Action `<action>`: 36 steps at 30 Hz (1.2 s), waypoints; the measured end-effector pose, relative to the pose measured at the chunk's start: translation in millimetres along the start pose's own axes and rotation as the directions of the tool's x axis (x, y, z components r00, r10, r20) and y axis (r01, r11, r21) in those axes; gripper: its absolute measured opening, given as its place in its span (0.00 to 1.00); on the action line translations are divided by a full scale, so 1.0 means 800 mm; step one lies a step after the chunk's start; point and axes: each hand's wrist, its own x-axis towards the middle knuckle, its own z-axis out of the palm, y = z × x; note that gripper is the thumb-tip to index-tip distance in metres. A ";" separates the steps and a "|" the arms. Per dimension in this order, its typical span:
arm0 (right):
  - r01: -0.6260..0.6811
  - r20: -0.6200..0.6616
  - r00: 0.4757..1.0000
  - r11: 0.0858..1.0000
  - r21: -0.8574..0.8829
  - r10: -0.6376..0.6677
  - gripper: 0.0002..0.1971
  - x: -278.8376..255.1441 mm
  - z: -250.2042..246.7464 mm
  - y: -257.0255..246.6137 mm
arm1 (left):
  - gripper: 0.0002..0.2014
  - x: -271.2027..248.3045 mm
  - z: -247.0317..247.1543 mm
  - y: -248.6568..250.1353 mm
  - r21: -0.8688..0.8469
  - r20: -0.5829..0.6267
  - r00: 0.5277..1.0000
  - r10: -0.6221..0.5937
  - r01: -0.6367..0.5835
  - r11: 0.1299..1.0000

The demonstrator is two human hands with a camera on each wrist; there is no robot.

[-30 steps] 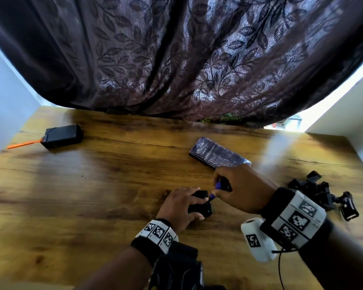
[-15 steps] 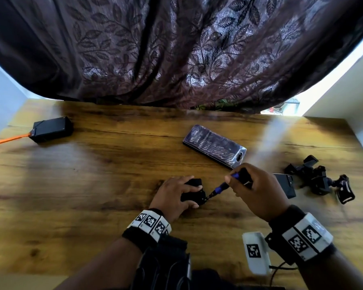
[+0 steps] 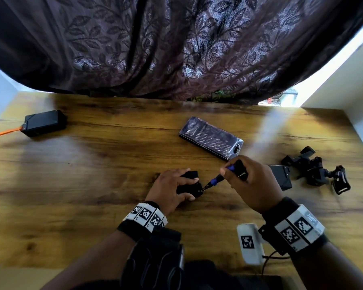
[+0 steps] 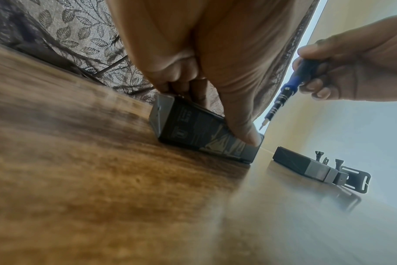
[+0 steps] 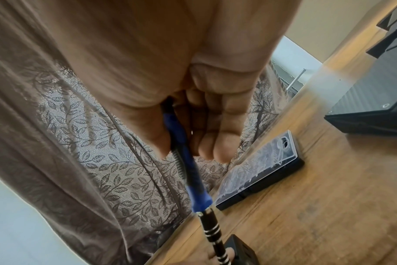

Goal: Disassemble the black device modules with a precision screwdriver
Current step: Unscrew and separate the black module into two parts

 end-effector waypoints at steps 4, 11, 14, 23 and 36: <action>0.007 -0.002 1.000 1.000 0.003 -0.007 0.05 0.000 -0.001 0.000 | 0.28 0.000 -0.001 0.001 0.006 0.001 1.000 -0.002 0.002 1.000; 0.035 -0.003 0.999 0.999 -0.021 -0.035 0.05 0.000 0.001 0.001 | 0.28 -0.001 -0.003 0.004 0.017 0.010 1.000 -0.005 0.005 1.000; 0.060 0.002 0.998 0.998 -0.023 -0.060 0.05 0.000 0.001 -0.001 | 0.28 -0.001 -0.003 0.004 0.008 0.009 1.000 -0.009 0.009 1.000; 0.324 0.263 0.925 0.930 -0.175 -0.273 0.04 0.010 -0.013 -0.036 | 0.28 -0.003 -0.002 0.004 0.006 -0.021 1.000 0.000 0.000 1.000; 0.382 0.453 0.883 0.743 -0.549 -0.120 0.01 0.050 0.000 -0.062 | 0.28 0.009 -0.002 -0.004 -0.008 0.010 1.000 -0.007 0.008 1.000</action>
